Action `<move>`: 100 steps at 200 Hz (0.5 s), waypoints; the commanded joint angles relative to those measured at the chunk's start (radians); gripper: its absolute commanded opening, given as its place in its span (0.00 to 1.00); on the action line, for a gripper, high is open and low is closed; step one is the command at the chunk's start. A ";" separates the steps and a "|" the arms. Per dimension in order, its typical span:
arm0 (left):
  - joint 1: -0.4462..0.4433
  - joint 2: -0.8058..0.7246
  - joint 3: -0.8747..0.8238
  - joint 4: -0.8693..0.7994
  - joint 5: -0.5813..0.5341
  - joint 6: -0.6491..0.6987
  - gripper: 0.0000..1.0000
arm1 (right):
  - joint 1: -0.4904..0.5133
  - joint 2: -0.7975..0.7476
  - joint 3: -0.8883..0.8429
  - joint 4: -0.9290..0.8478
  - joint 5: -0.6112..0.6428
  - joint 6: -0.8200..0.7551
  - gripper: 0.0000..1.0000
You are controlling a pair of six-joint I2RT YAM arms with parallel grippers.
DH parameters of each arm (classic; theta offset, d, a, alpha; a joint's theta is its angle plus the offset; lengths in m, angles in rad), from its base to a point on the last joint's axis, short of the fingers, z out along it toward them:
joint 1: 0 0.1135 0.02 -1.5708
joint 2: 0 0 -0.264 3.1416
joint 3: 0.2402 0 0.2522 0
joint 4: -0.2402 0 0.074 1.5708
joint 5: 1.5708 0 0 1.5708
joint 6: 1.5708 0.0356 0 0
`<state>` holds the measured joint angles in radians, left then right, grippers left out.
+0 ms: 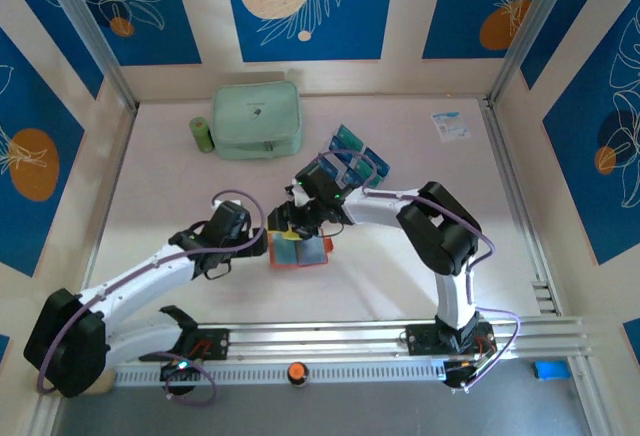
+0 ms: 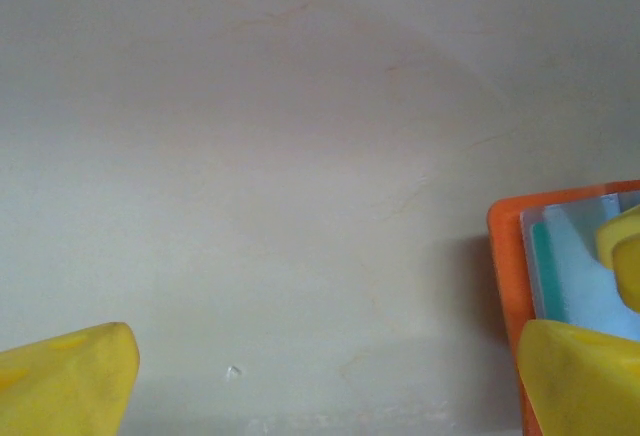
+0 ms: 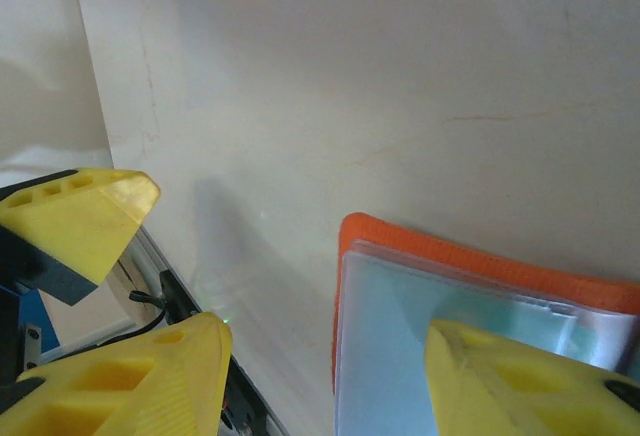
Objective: Put the credit cards into the card holder
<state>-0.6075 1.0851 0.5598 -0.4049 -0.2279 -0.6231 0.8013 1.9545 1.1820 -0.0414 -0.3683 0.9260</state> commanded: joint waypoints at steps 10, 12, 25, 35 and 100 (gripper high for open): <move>-0.001 -0.021 0.006 0.150 0.056 -0.031 0.97 | 0.033 0.032 0.002 -0.005 -0.026 0.030 0.56; -0.001 -0.019 0.006 0.151 0.057 -0.030 0.97 | 0.033 0.033 0.001 -0.004 -0.026 0.031 0.56; -0.001 -0.010 0.000 0.164 0.069 -0.032 0.97 | 0.032 0.039 -0.001 0.000 -0.026 0.039 0.56; -0.001 -0.003 -0.004 0.178 0.079 -0.031 0.97 | 0.031 0.040 -0.002 0.002 -0.024 0.043 0.56; -0.001 0.051 -0.042 0.296 0.204 -0.005 0.97 | 0.030 0.043 -0.008 0.012 -0.017 0.078 0.56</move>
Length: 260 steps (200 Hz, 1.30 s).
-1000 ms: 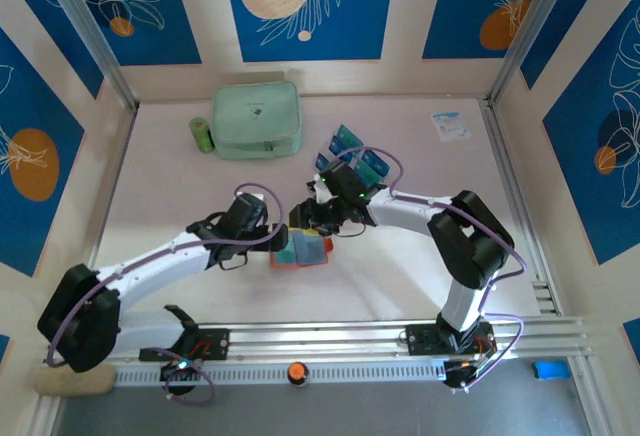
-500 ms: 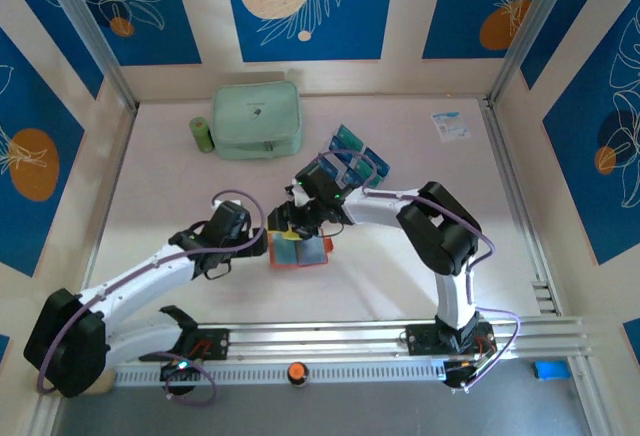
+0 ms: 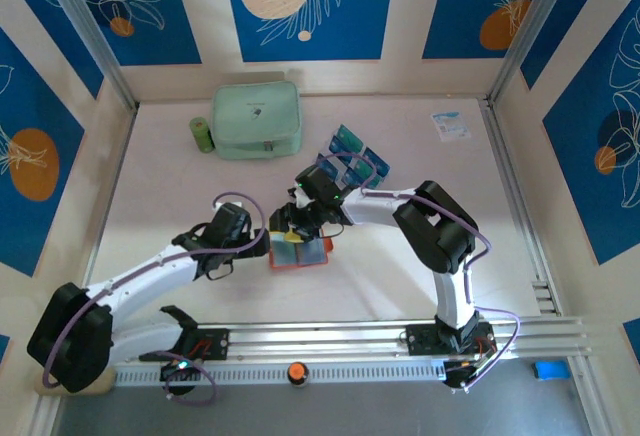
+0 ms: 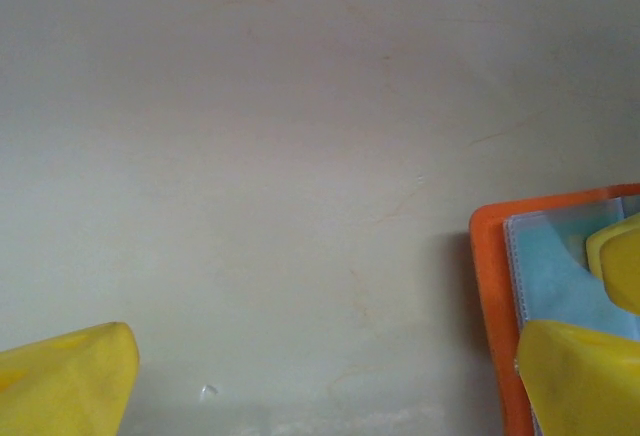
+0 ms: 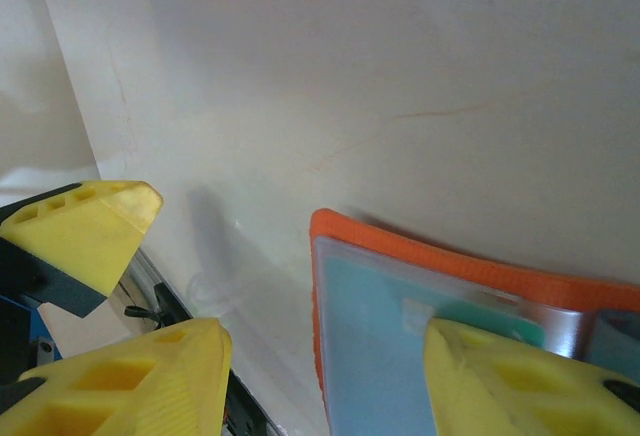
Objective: Put the credit cards into the card holder
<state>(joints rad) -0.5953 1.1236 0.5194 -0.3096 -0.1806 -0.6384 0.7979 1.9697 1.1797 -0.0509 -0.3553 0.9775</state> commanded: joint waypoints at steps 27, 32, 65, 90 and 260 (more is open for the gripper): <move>-0.015 0.014 -0.023 0.232 0.183 0.014 0.97 | 0.035 0.028 -0.008 0.021 -0.027 0.038 0.56; -0.015 0.011 -0.029 0.236 0.184 0.014 0.96 | 0.035 0.028 -0.007 0.022 -0.026 0.042 0.56; -0.015 -0.042 -0.061 0.253 0.185 0.015 0.97 | 0.035 0.029 -0.009 0.021 -0.016 0.059 0.54; -0.015 -0.088 -0.078 0.261 0.182 0.023 0.97 | 0.030 0.032 -0.014 0.014 -0.007 0.070 0.53; -0.044 0.012 -0.093 0.286 0.207 0.034 0.88 | -0.015 -0.014 -0.005 -0.020 0.043 0.088 0.44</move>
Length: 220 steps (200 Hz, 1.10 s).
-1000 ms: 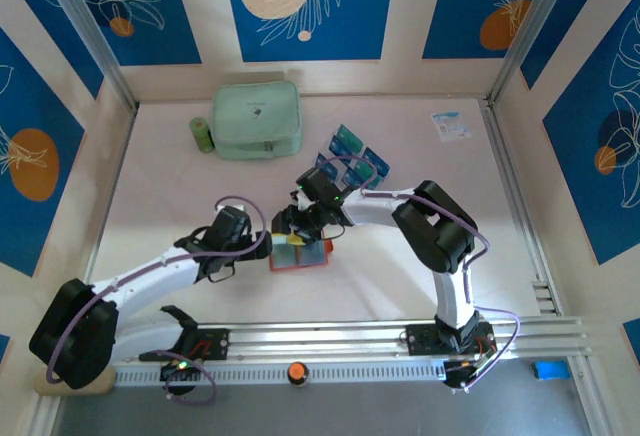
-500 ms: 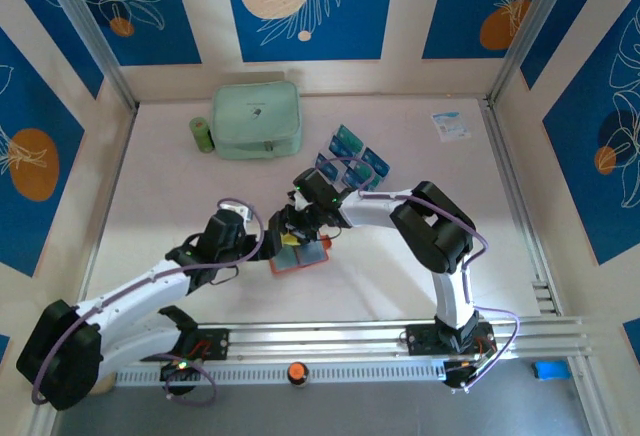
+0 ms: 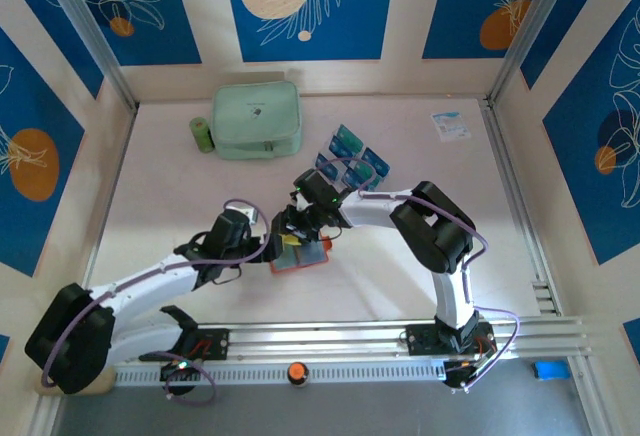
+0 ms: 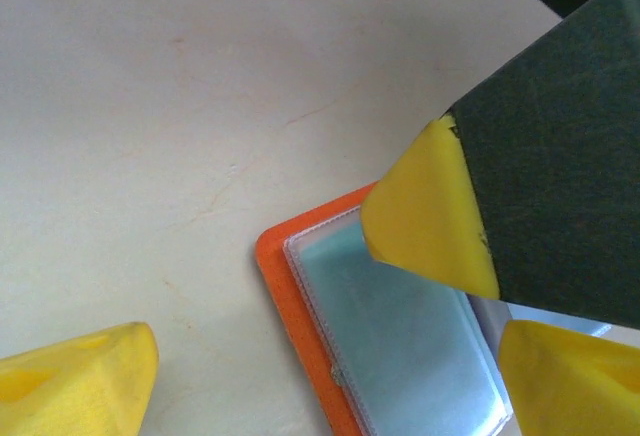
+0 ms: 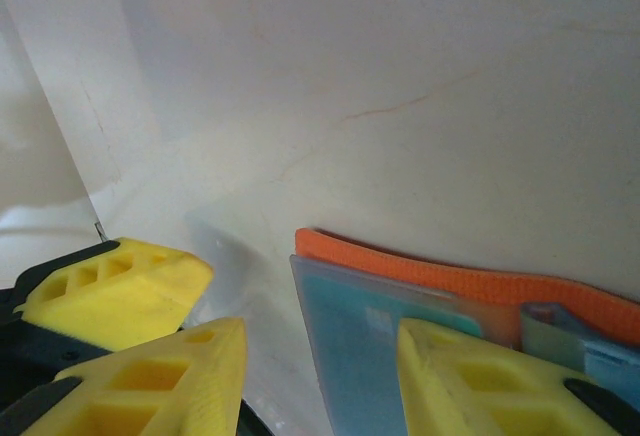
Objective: Put the credit cards into the card holder
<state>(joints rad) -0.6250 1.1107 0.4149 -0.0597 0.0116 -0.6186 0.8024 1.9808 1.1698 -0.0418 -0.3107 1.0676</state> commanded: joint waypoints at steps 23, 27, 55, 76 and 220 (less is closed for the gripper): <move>-0.019 0.041 0.011 0.046 0.011 0.013 0.89 | -0.041 -0.076 -0.001 -0.018 -0.006 -0.024 0.44; -0.019 0.042 0.012 0.046 0.011 0.013 0.89 | -0.045 -0.087 -0.004 -0.018 -0.004 -0.028 0.44; -0.020 0.055 0.020 0.050 0.010 0.016 0.89 | -0.082 -0.180 -0.049 -0.053 0.030 -0.061 0.44; -0.021 0.062 0.026 0.051 0.008 0.016 0.90 | -0.111 -0.257 -0.104 -0.116 0.086 -0.101 0.44; -0.021 0.153 0.053 0.015 -0.074 0.018 0.94 | -0.318 -0.309 0.172 -0.648 0.548 -0.705 0.45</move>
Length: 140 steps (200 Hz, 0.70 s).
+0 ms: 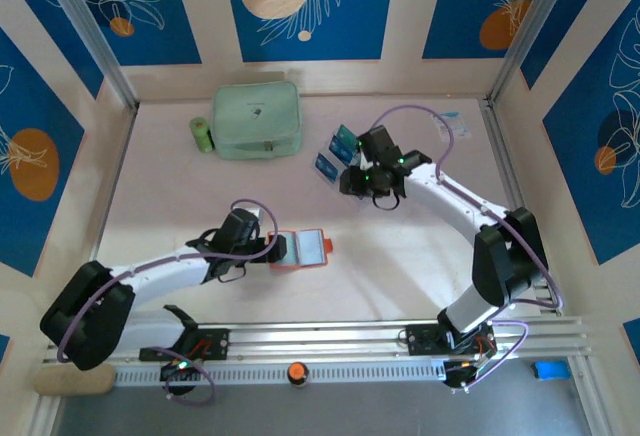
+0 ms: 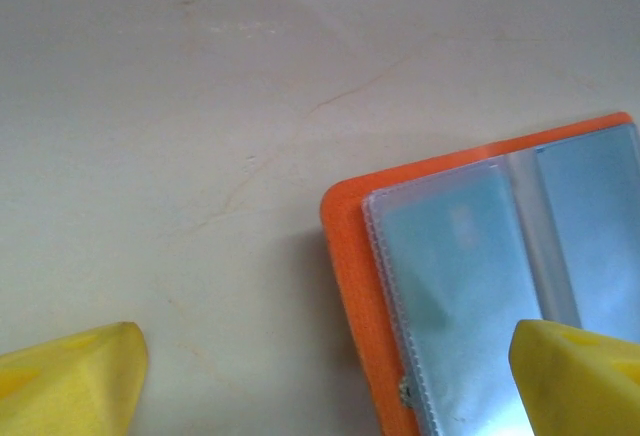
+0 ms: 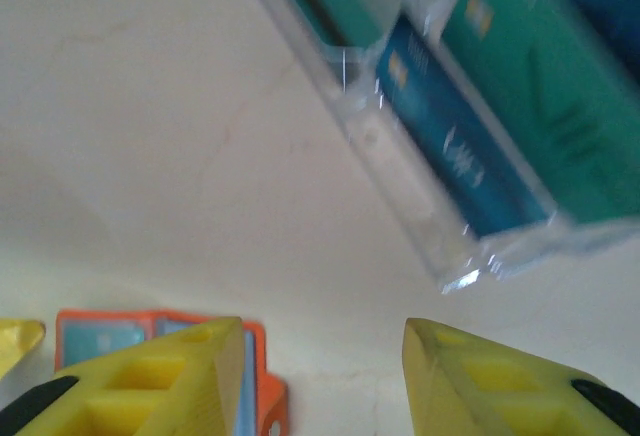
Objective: Put the credit cards into the card holder
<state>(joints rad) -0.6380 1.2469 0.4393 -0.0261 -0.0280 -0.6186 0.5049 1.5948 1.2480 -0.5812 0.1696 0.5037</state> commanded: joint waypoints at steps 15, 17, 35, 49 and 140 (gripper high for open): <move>-0.007 0.028 0.030 -0.020 -0.039 0.018 0.94 | -0.026 0.126 0.155 -0.134 0.093 -0.174 0.42; -0.008 0.029 0.030 -0.020 -0.039 0.017 0.94 | -0.026 0.132 0.163 -0.138 0.097 -0.179 0.42; -0.008 0.035 0.033 -0.022 -0.043 0.019 0.94 | -0.027 0.193 0.234 -0.175 0.134 -0.214 0.40; -0.007 0.036 0.035 -0.025 -0.045 0.022 0.94 | -0.026 0.234 0.278 -0.197 0.155 -0.235 0.39; -0.007 0.026 0.029 -0.032 -0.049 0.024 0.94 | 0.013 0.380 0.375 -0.243 0.272 -0.316 0.33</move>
<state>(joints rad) -0.6403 1.2663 0.4538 -0.0368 -0.0452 -0.6182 0.4992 1.9514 1.5875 -0.7868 0.3939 0.2276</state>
